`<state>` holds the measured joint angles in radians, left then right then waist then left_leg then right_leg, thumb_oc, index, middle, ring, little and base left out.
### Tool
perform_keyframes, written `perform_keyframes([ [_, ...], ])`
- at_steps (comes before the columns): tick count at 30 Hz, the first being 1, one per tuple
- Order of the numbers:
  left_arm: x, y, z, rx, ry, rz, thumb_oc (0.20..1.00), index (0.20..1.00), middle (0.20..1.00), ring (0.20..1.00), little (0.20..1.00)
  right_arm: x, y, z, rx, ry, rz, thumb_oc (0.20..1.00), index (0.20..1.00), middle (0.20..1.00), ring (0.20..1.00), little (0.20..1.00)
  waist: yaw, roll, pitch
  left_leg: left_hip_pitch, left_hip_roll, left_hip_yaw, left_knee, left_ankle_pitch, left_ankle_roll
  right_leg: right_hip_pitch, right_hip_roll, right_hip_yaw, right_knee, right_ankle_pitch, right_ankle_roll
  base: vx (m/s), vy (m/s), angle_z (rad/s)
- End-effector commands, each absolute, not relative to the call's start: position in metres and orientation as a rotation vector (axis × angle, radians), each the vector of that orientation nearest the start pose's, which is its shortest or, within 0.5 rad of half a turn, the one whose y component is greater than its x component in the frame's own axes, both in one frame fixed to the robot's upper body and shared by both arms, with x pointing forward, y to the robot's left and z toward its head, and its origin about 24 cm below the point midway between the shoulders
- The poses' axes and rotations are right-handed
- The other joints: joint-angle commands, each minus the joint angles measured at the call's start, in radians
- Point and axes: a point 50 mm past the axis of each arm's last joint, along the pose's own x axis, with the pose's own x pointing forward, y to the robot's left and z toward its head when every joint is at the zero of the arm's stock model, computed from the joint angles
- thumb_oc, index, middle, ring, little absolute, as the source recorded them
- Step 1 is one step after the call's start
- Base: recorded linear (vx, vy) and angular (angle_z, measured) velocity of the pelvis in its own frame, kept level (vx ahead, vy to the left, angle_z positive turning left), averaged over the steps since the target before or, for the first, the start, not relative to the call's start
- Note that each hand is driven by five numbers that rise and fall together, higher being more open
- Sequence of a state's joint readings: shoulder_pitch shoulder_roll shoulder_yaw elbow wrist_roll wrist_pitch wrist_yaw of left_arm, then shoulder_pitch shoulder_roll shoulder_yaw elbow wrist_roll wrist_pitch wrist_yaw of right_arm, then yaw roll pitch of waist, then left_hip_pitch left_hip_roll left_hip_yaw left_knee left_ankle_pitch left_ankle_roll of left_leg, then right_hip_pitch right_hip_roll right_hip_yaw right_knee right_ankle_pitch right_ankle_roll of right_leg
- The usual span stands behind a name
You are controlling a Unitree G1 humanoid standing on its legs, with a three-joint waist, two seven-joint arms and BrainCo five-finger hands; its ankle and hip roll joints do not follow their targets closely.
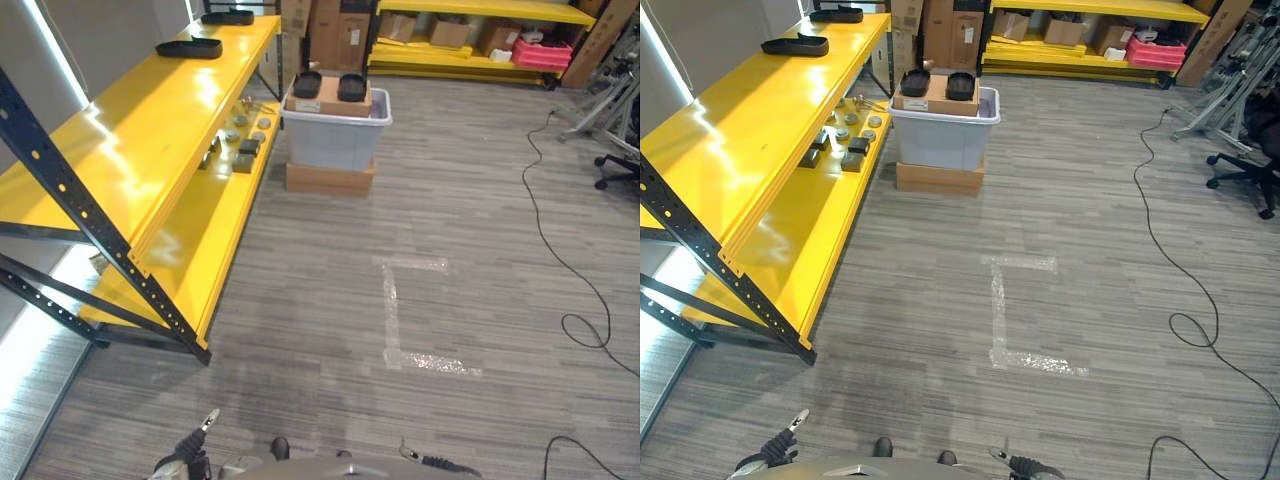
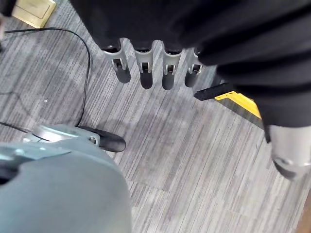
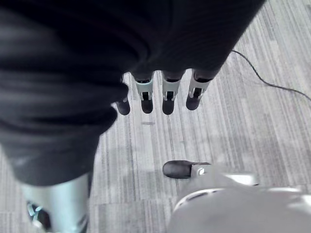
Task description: Move parts from the plastic box to the shelf.
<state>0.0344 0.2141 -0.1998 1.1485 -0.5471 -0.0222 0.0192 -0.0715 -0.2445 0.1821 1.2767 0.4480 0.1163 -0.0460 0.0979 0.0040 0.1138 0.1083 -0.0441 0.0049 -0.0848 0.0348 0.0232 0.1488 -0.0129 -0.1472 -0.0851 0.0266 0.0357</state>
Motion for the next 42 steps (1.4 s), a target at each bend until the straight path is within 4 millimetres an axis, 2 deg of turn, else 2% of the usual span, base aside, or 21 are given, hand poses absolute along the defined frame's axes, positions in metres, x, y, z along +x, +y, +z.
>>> perform_keyframes([
  [1,0.141,0.203,-0.148,-0.241,0.965,0.286,1.0,1.0,1.0,1.0,1.0,0.121,-0.235,-0.154,0.102,1.182,-0.327,1.0,1.0,1.0,1.0,1.0,0.031,-0.016,-0.009,0.02,0.018,0.032,0.014,-0.09,-0.018,-0.031,-0.072,-0.014,0.003,0.013,0.11,0.05,-0.017,-0.01],
  [4,0.17,0.199,-0.132,-0.26,0.86,0.271,1.0,1.0,1.0,1.0,1.0,0.162,-0.224,-0.135,0.118,1.025,-0.289,1.0,1.0,1.0,1.0,1.0,0.032,-0.021,-0.006,0.022,0.019,0.028,0.015,-0.09,-0.017,-0.031,-0.072,-0.013,0.007,0.014,0.108,0.01,-0.007,0.01],
  [7,0.193,0.197,-0.116,-0.262,0.772,0.248,1.0,1.0,1.0,1.0,1.0,0.19,-0.216,-0.116,0.112,0.887,-0.254,1.0,1.0,1.0,1.0,1.0,0.03,-0.022,-0.002,0.019,0.019,0.026,0.018,-0.088,-0.017,-0.035,-0.072,-0.013,0.011,0.015,0.107,0.0,0.0,0.0],
  [9,0.203,0.197,-0.108,-0.274,0.738,0.247,1.0,1.0,1.0,1.0,1.0,0.2,-0.212,-0.107,0.117,0.842,-0.222,1.0,1.0,1.0,1.0,1.0,0.026,-0.022,0.001,0.016,0.018,0.028,0.021,-0.089,-0.017,-0.039,-0.072,-0.011,0.013,0.016,0.109,0.0,0.0,0.0],
  [13,0.207,0.197,-0.106,-0.261,0.759,0.255,1.0,1.0,1.0,1.0,1.0,0.201,-0.209,-0.106,0.149,0.853,-0.188,1.0,1.0,1.0,1.0,1.0,0.026,-0.02,0.004,0.006,0.013,0.026,0.03,-0.089,-0.015,-0.047,-0.074,-0.008,0.019,0.014,0.109,0.01,0.054,-0.04],
  [18,0.186,0.2,-0.122,-0.206,0.839,0.268,1.0,1.0,1.0,1.0,1.0,0.187,-0.213,-0.119,0.138,0.906,-0.215,1.0,1.0,1.0,1.0,1.0,0.031,-0.021,0.009,-0.003,0.003,0.026,0.046,-0.097,-0.005,-0.053,-0.087,-0.009,0.033,0.013,0.114,0.04,0.072,-0.08],
  [24,0.176,0.209,-0.127,-0.195,0.858,0.291,1.0,1.0,1.0,1.0,1.0,0.184,-0.22,-0.121,0.14,0.901,-0.255,1.0,1.0,1.0,1.0,1.0,0.028,-0.019,0.024,-0.021,-0.02,0.009,0.094,-0.126,0.027,-0.095,-0.109,0.015,0.122,-0.006,0.125,0.05,0.113,-0.07],
  [28,0.178,0.212,-0.125,-0.17,0.848,0.28,1.0,1.0,1.0,1.0,1.0,0.187,-0.219,-0.118,0.154,0.875,-0.256,1.0,1.0,1.0,1.0,1.0,0.018,-0.018,0.049,-0.06,-0.05,-0.026,0.158,-0.149,0.074,-0.178,-0.11,0.035,0.302,-0.005,0.128,0.03,0.107,-0.06],
  [32,0.183,0.214,-0.121,-0.158,0.835,0.276,1.0,1.0,1.0,1.0,1.0,0.192,-0.214,-0.115,0.171,0.854,-0.241,1.0,1.0,1.0,1.0,1.0,0.013,0.002,0.094,-0.102,-0.065,-0.047,0.224,-0.166,0.114,-0.374,-0.121,0.032,0.628,0.087,0.149,-0.03,0.133,-0.14],
  [34,0.183,0.215,-0.122,-0.173,0.837,0.283,1.0,1.0,1.0,1.0,1.0,0.194,-0.213,-0.114,0.168,0.852,-0.226,1.0,1.0,1.0,1.0,1.0,0.014,0.015,0.112,-0.112,-0.077,-0.053,0.247,-0.176,0.126,-0.451,-0.137,0.017,0.702,0.131,0.141,0.03,0.143,-0.1],
  [36,0.181,0.215,-0.122,-0.174,0.841,0.284,1.0,1.0,1.0,1.0,1.0,0.194,-0.212,-0.114,0.162,0.852,-0.213,1.0,1.0,1.0,1.0,1.0,0.014,0.01,0.118,-0.112,-0.092,-0.058,0.259,-0.19,0.128,-0.467,-0.147,0.005,0.655,0.157,0.145,0.13,0.003,-0.14],
  [38,0.177,0.217,-0.124,-0.162,0.85,0.281,1.0,1.0,1.0,1.0,1.0,0.195,-0.21,-0.113,0.172,0.847,-0.199,1.0,1.0,1.0,1.0,1.0,0.007,-0.018,0.129,-0.1,-0.119,-0.067,0.281,-0.224,0.12,-0.444,-0.154,-0.003,0.47,0.176,0.157,0.28,-0.134,-0.28],
  [40,0.172,0.22,-0.126,-0.151,0.862,0.277,1.0,1.0,1.0,1.0,1.0,0.194,-0.212,-0.114,0.173,0.849,-0.19,1.0,1.0,1.0,1.0,1.0,-0.002,-0.042,0.132,-0.079,-0.135,-0.084,0.296,-0.252,0.109,-0.408,-0.161,-0.002,0.275,0.169,0.164,0.4,-0.194,-0.16],
  [42,0.164,0.221,-0.13,-0.137,0.881,0.27,1.0,1.0,1.0,1.0,1.0,0.191,-0.214,-0.115,0.181,0.857,-0.181,1.0,1.0,1.0,1.0,1.0,-0.009,-0.052,0.129,-0.046,-0.132,-0.104,0.299,-0.277,0.098,-0.376,-0.164,0.01,0.101,0.16,0.171,0.49,-0.196,0.15],
])
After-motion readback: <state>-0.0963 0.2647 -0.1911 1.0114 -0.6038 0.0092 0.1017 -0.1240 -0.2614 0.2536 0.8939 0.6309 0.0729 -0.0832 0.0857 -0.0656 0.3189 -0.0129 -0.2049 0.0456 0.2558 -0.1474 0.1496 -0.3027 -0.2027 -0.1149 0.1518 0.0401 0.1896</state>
